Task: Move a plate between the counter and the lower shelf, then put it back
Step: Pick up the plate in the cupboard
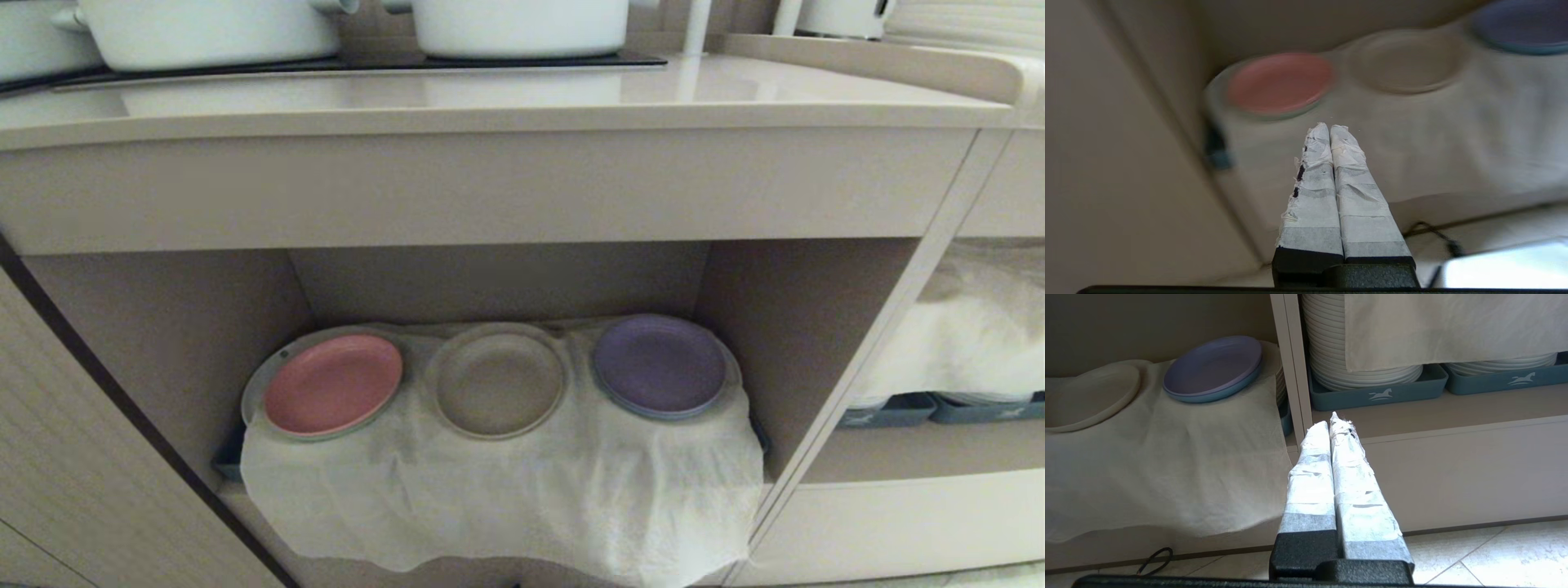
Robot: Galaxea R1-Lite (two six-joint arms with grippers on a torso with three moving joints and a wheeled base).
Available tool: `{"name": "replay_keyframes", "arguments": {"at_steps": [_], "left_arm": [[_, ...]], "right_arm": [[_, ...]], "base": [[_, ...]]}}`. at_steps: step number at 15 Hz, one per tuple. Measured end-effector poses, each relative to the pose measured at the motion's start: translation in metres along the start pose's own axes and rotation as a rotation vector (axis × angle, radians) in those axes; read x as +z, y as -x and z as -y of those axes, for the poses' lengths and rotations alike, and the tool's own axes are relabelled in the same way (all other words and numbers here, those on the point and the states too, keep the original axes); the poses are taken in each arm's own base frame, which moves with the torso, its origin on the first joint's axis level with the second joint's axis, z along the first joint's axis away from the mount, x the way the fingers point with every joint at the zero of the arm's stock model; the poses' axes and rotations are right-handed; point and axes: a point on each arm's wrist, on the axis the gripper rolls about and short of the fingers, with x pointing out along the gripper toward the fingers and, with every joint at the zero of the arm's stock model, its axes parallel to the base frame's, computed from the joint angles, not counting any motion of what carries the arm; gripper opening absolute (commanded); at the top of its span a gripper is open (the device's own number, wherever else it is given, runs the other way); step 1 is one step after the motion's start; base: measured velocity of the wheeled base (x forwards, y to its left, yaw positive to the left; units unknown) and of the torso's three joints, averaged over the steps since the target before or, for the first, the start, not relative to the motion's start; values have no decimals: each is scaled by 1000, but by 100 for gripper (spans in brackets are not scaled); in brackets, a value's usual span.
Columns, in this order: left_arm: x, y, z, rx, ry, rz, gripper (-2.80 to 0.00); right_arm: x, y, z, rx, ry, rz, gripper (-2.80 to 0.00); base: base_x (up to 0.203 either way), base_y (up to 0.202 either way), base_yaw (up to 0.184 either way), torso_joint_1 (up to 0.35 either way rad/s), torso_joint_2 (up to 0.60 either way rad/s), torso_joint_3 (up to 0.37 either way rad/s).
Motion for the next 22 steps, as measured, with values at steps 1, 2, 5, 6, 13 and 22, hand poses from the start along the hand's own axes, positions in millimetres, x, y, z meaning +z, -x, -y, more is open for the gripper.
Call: {"name": "replay_keyframes", "arguments": {"at_steps": [1,2,5,6,13,22], "left_arm": [[-1,0,0,15,1,-2,-280],[-2,0,0,18,3,-4,-280],[-7,-2,-1,76,14,-20,-280],[-8,-3,-2,102,20,-12,-280],[-11,-4,-1,98,23,-18,-280],[-11,-4,-1,98,23,-18,-280]], "right_arm": [[0,0,0,0,0,0,-280],[0,0,0,0,0,0,-280],[0,0,0,0,0,0,-280],[0,0,0,0,0,0,-280],[0,0,0,0,0,0,-280],[0,0,0,0,0,-1,-280]], "base": [[0,0,0,0,0,0],[0,0,0,0,0,0],[0,0,0,0,0,0],[0,0,0,0,0,0],[0,0,0,0,0,0],[0,0,0,0,0,0]]}}
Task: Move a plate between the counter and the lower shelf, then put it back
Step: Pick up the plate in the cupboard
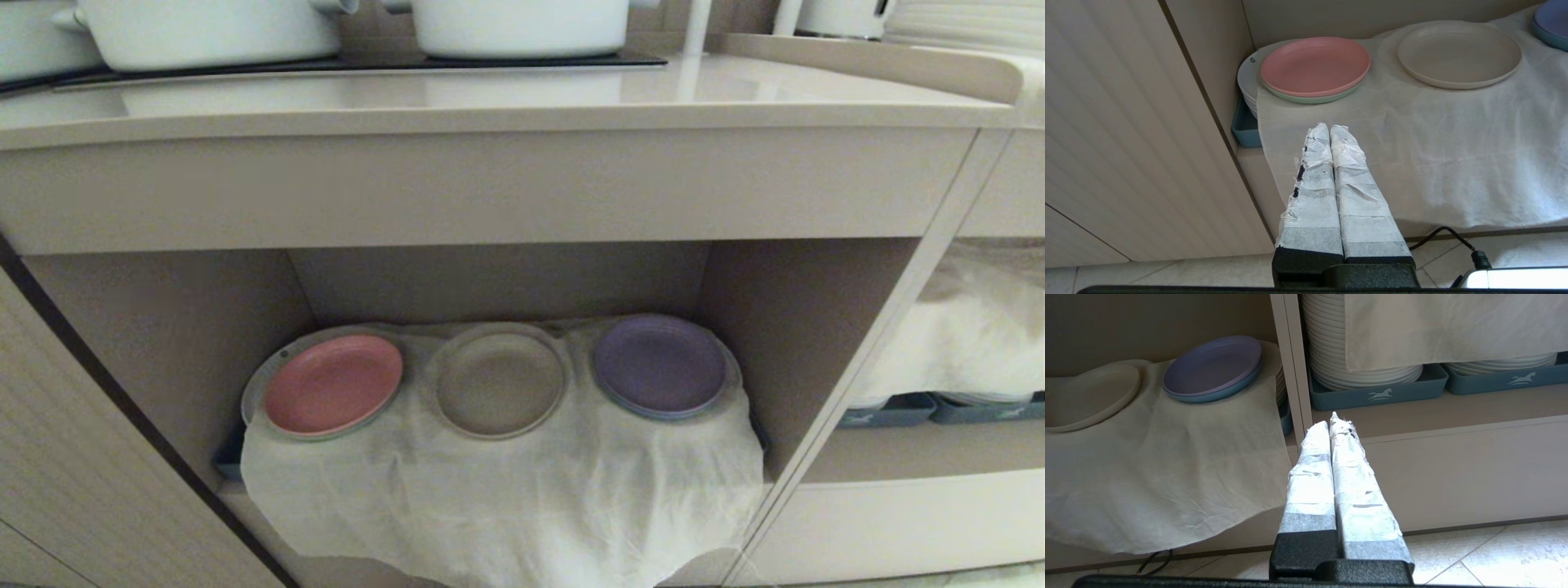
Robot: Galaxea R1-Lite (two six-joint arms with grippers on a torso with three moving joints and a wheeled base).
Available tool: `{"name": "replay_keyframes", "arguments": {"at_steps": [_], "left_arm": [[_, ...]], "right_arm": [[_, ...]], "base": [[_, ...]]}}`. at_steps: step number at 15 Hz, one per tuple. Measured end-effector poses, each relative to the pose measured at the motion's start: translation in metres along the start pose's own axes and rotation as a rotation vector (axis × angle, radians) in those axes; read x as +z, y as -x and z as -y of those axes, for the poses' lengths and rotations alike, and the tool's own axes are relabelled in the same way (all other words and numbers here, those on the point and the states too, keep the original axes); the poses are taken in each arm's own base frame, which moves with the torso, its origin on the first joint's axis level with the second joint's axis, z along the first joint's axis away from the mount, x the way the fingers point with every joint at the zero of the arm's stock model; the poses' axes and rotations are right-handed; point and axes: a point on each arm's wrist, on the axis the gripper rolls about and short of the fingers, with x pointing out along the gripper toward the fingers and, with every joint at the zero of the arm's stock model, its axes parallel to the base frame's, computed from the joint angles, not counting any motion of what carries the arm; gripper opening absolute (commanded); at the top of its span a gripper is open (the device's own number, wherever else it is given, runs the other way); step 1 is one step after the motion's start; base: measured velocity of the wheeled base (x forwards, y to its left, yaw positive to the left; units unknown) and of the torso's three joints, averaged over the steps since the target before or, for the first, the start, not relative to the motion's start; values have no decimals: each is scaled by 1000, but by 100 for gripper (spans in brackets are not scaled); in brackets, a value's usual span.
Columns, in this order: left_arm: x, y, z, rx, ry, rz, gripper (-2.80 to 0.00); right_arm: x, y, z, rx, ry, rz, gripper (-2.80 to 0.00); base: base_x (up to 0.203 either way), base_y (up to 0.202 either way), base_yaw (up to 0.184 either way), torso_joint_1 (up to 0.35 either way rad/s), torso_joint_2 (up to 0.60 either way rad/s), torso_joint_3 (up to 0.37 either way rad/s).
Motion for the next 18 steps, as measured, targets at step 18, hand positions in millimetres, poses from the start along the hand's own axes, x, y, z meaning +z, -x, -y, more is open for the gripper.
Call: {"name": "replay_keyframes", "arguments": {"at_steps": [18], "left_arm": [[0,0,0,-2,-23,0,-280]], "right_arm": [[0,0,0,0,0,1,-280]], "base": [[0,0,0,0,0,0]]}}
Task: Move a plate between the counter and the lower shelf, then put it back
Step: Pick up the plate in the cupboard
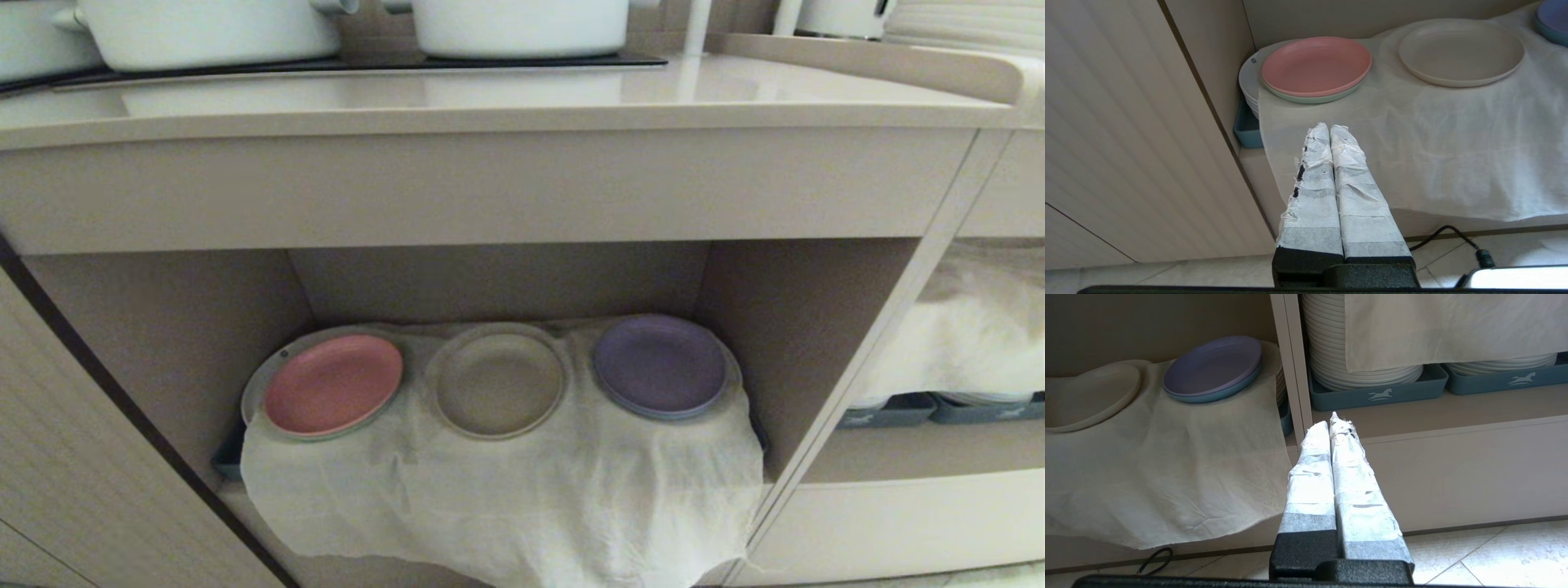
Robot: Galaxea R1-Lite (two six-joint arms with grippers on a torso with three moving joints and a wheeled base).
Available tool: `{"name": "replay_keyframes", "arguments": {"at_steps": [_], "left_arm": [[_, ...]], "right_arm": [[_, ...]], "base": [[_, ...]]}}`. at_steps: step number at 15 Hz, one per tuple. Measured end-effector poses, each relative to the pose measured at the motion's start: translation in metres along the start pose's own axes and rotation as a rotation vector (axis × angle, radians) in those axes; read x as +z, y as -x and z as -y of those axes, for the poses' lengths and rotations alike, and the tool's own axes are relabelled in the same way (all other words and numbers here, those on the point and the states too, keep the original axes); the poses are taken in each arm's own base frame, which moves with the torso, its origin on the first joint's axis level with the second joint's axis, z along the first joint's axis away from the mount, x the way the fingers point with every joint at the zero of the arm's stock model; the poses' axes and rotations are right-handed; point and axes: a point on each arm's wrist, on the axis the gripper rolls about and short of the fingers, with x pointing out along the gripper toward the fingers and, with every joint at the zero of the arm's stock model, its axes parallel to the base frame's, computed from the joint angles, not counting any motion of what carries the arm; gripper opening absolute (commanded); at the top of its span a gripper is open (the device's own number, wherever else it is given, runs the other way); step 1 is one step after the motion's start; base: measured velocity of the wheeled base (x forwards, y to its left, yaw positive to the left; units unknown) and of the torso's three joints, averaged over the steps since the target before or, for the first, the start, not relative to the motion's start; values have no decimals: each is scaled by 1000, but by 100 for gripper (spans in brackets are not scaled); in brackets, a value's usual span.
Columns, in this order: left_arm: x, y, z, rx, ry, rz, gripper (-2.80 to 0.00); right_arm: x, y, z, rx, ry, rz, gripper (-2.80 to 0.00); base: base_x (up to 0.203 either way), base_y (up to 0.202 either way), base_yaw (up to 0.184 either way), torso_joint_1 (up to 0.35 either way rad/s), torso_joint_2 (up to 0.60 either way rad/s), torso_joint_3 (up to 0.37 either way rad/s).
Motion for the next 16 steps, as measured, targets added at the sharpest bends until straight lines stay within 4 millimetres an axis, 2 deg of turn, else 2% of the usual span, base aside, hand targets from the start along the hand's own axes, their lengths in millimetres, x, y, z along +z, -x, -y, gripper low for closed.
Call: {"name": "replay_keyframes", "arguments": {"at_steps": [4,10,16], "left_arm": [[1,0,0,-6,-3,1,-280],[20,7,-1,-56,-11,62,-280],[31,17,2,-223,-11,46,-280]], "right_arm": [[0,0,0,0,0,0,-280],[0,0,0,0,0,0,-280],[0,0,0,0,0,0,-280]], "base": [[0,0,0,0,0,0],[0,0,0,0,0,0],[0,0,0,0,0,0]]}}
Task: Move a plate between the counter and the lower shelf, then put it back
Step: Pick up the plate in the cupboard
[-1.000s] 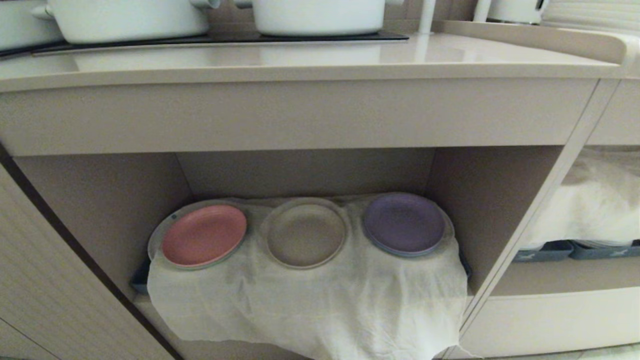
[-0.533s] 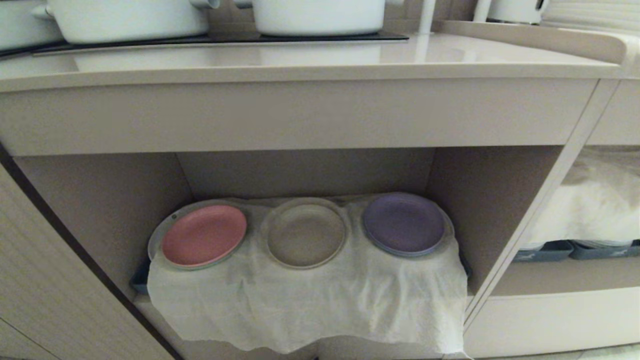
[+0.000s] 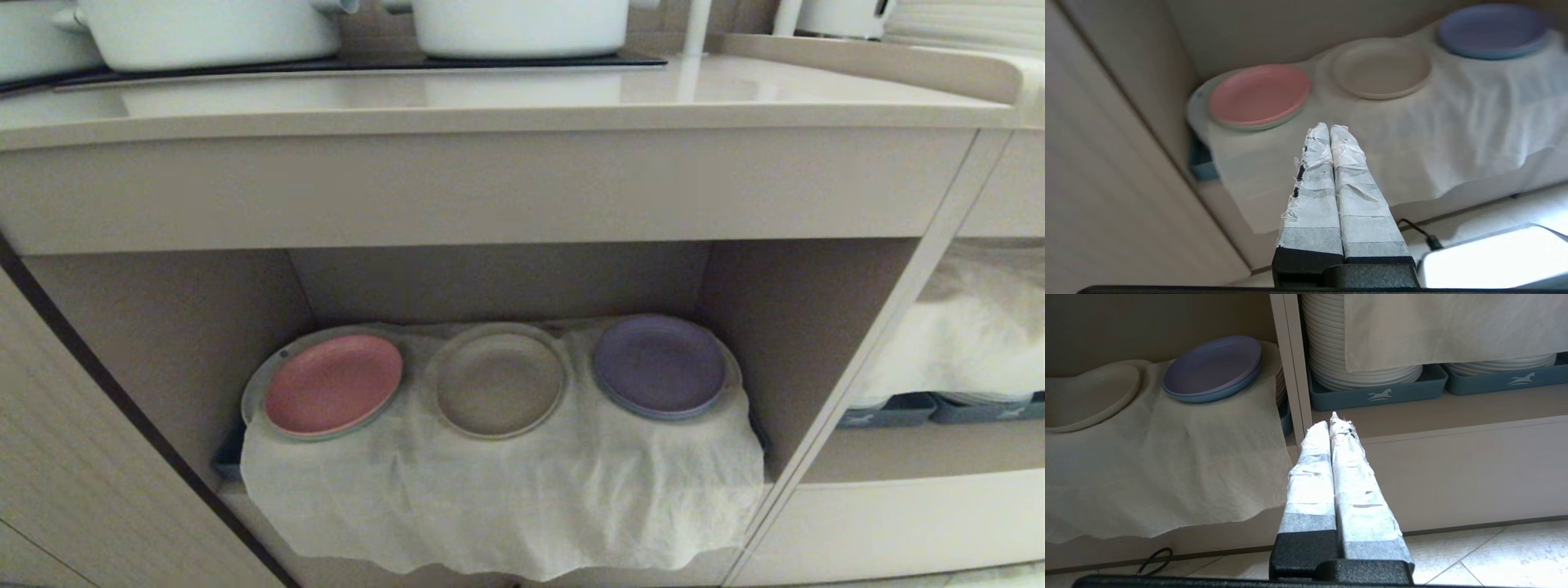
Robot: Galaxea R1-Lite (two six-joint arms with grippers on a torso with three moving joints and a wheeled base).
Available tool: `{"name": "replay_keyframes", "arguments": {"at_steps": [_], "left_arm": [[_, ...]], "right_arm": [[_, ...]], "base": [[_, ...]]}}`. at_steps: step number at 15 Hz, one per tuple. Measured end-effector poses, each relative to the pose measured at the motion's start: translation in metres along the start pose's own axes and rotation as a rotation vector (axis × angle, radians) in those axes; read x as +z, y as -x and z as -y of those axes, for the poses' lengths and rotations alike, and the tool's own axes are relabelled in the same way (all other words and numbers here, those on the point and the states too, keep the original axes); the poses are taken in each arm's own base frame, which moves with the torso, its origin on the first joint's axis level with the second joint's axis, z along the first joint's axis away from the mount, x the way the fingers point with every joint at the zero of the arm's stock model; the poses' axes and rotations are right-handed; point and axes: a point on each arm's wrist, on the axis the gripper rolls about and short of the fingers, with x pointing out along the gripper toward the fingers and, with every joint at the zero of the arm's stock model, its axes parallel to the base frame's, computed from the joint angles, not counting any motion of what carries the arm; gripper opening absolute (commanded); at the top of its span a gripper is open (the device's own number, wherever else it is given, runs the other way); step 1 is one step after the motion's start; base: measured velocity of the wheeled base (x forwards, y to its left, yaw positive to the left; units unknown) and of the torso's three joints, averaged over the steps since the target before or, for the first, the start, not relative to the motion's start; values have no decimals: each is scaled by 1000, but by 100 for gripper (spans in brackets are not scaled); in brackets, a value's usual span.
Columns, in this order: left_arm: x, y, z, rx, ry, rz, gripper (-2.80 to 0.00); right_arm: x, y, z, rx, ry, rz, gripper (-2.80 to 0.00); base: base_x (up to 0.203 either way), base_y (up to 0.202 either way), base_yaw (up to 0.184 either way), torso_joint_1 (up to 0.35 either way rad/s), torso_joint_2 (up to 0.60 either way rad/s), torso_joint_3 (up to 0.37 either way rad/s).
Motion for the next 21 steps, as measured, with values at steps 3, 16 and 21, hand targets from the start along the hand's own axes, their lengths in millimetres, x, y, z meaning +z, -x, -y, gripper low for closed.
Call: {"name": "replay_keyframes", "arguments": {"at_steps": [3,16,21], "left_arm": [[7,-1,0,-28,3,-3,-280],[61,-59,-19,-187,177,-277,-280],[64,-100,-29,-175,375,-460,-280]], "right_arm": [[0,0,0,0,0,0,-280],[0,0,0,0,0,0,-280],[0,0,0,0,0,0,-280]], "base": [[0,0,0,0,0,0],[0,0,0,0,0,0],[0,0,0,0,0,0]]}}
